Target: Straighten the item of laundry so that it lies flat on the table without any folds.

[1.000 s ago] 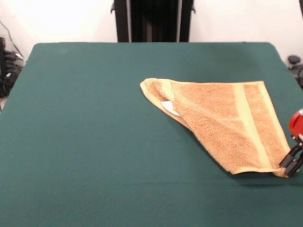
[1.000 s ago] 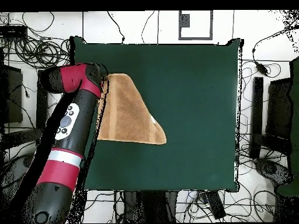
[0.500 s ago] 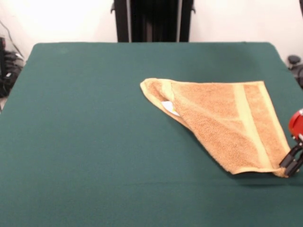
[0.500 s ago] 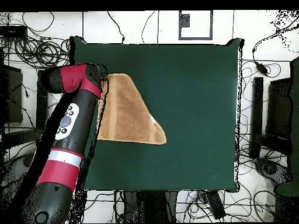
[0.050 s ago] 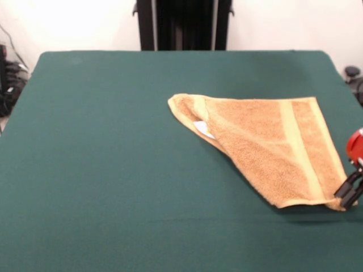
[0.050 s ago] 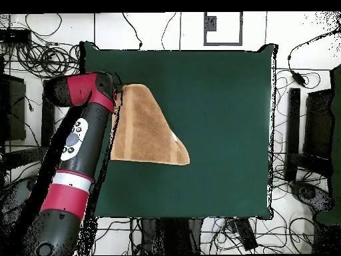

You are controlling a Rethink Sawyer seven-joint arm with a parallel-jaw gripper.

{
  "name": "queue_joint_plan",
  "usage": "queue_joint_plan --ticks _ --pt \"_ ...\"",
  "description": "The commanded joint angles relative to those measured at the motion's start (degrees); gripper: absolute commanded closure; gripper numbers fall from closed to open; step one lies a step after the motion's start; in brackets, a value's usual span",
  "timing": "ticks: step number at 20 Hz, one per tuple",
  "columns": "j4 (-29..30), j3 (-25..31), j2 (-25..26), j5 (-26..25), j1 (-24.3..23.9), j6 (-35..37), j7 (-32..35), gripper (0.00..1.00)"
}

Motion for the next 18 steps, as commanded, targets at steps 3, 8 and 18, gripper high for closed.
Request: queue_joint_plan --ticks 3,8,18 --pt "0.51 1.79 -0.47 1.67 0.49 8.61 14.81 0.00" --pt "0.42 1.79 -0.47 1.31 0.43 8.48 14.07 0.00" --pt "6.56 1.79 -5.34 -1.53 3.00 8.17 10.91 0.00"
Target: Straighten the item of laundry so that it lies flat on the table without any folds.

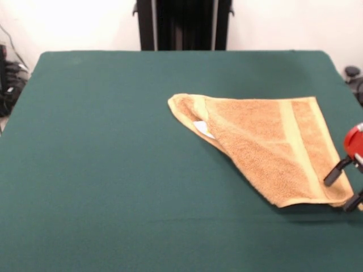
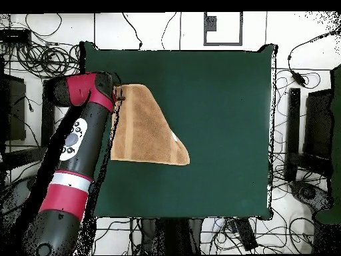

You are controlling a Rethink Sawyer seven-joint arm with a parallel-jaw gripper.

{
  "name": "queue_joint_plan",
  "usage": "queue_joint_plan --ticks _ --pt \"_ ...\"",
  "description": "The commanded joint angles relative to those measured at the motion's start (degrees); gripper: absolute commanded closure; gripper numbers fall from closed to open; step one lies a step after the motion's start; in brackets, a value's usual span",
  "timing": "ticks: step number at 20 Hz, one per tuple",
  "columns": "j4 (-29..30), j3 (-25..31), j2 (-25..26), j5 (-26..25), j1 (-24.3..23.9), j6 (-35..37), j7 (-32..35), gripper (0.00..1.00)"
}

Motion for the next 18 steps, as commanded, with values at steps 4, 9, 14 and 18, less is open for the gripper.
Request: queue_joint_plan --ticks 4,9,14,18 --pt "22.38 9.55 -20.79 -4.88 6.95 3.47 -4.56 0.00" --pt "31.67 14.97 -31.57 -8.39 8.08 0.48 -14.76 0.00" --pt "37.53 19.37 -39.96 -12.06 7.41 -0.43 -21.09 0.00" --pt "42.60 22.77 -46.41 -15.68 6.02 -2.61 -25.17 0.00"
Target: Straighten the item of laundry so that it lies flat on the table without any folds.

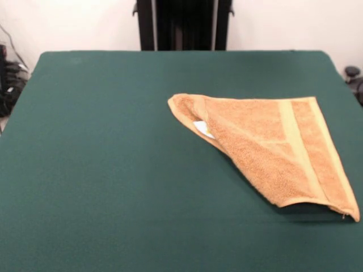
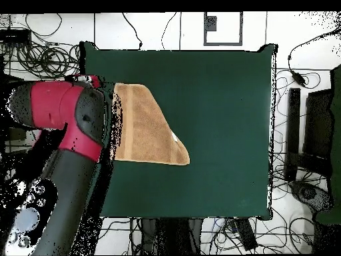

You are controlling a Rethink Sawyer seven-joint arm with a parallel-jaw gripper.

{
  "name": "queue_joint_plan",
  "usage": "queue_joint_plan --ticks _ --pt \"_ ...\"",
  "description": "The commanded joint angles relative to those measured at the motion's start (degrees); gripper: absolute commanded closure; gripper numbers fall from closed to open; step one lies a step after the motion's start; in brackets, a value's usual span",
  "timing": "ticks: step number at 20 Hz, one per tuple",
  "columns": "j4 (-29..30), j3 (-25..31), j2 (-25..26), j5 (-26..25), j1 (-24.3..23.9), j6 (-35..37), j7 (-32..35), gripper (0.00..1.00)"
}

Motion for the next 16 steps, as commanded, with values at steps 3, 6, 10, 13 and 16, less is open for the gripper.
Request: queue_joint_plan --ticks 3,6,10,13,16 --pt "20.01 15.70 -17.28 -8.55 -1.87 -3.67 -24.90 0.00" --pt "22.00 17.33 -19.47 -10.57 -2.69 -4.52 -25.10 0.00" --pt "23.77 19.08 -21.59 -13.05 -3.52 -5.06 -24.60 0.00" --pt "25.25 20.32 -23.30 -14.68 -4.40 -5.57 -24.87 0.00" --pt "27.29 21.91 -25.56 -16.66 -5.46 -5.97 -25.56 0.00"
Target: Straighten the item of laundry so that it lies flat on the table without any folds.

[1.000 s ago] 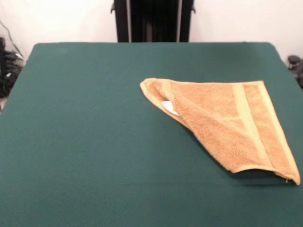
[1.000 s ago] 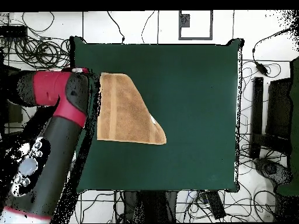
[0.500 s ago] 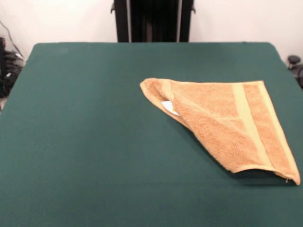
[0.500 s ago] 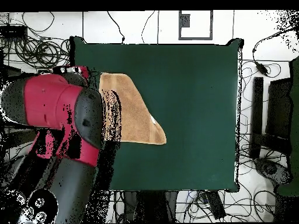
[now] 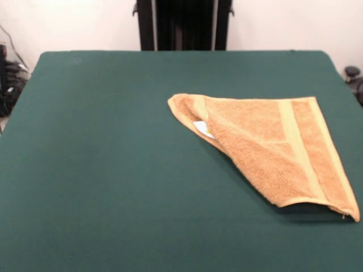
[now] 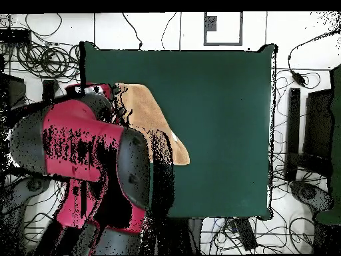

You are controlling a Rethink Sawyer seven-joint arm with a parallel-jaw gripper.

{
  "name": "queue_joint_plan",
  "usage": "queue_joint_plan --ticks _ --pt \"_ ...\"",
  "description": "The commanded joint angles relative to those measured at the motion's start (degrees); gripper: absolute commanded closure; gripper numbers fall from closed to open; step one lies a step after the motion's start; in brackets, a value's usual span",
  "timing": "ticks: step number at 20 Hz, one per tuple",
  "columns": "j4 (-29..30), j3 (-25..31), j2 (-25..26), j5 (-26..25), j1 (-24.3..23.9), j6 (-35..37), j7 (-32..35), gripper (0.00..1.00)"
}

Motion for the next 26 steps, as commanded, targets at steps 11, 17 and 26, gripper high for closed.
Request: queue_joint_plan --ticks 11,17,26 --pt "23.46 19.22 -12.48 -11.49 -7.18 -5.16 -20.88 0.00" --pt "28.26 22.46 -18.08 -15.69 -11.12 -4.63 -24.24 0.00" --pt "34.71 27.03 -25.14 -20.18 -17.08 -4.48 -27.54 0.00"
